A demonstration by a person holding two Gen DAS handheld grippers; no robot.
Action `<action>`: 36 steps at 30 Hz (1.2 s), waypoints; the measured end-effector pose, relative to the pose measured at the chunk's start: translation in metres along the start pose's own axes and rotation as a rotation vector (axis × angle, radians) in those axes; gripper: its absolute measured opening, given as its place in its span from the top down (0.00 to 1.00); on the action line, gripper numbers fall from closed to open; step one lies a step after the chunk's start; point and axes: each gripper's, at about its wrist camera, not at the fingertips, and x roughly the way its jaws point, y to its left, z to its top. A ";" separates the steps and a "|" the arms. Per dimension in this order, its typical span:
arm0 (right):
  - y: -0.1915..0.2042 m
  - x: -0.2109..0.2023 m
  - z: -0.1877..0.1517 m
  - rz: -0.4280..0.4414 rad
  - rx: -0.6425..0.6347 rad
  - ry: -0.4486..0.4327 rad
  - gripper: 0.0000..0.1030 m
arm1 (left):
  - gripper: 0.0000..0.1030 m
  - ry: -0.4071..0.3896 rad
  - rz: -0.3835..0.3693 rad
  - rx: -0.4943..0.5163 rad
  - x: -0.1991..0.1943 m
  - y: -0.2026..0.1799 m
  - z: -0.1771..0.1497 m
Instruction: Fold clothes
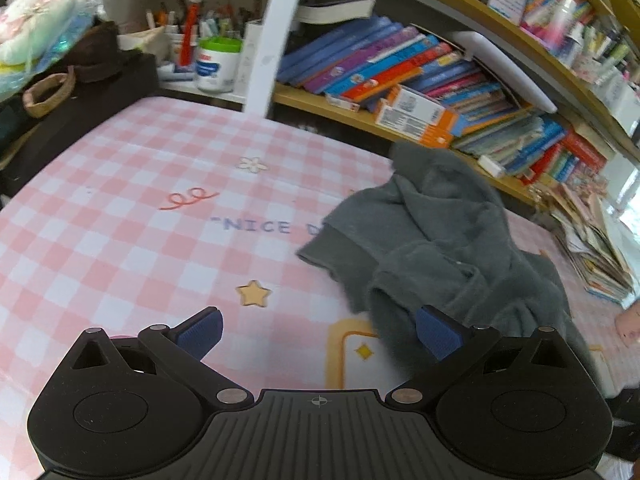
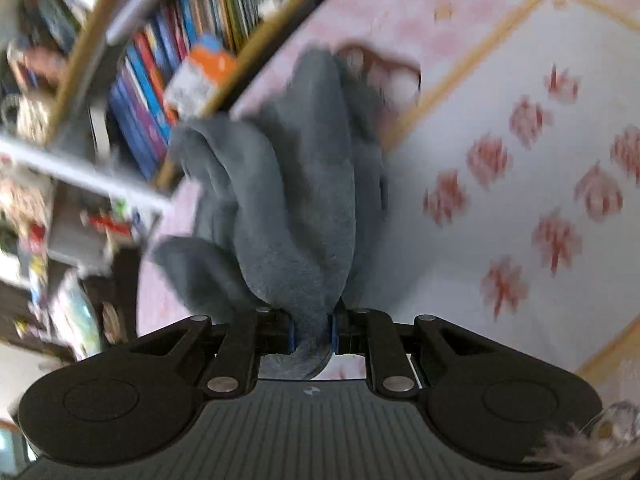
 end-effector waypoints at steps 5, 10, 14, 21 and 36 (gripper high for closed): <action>0.026 0.005 -0.019 -0.006 -0.202 0.133 0.86 | 0.00 0.027 -0.083 0.023 0.003 -0.011 -0.001; 0.040 0.023 -0.049 0.063 -0.405 0.308 0.85 | 0.00 0.039 -0.104 -0.012 0.005 -0.011 0.000; 0.060 0.025 -0.074 0.081 -0.598 0.408 0.79 | 0.01 0.037 -0.119 -0.070 0.003 -0.006 0.004; 0.071 -0.001 -0.062 0.028 -0.700 0.317 0.58 | 0.02 0.011 -0.156 -0.172 -0.004 0.005 0.014; 0.080 -0.048 0.000 0.092 -0.693 0.183 0.31 | 0.02 0.041 -0.126 -0.299 0.009 0.024 0.016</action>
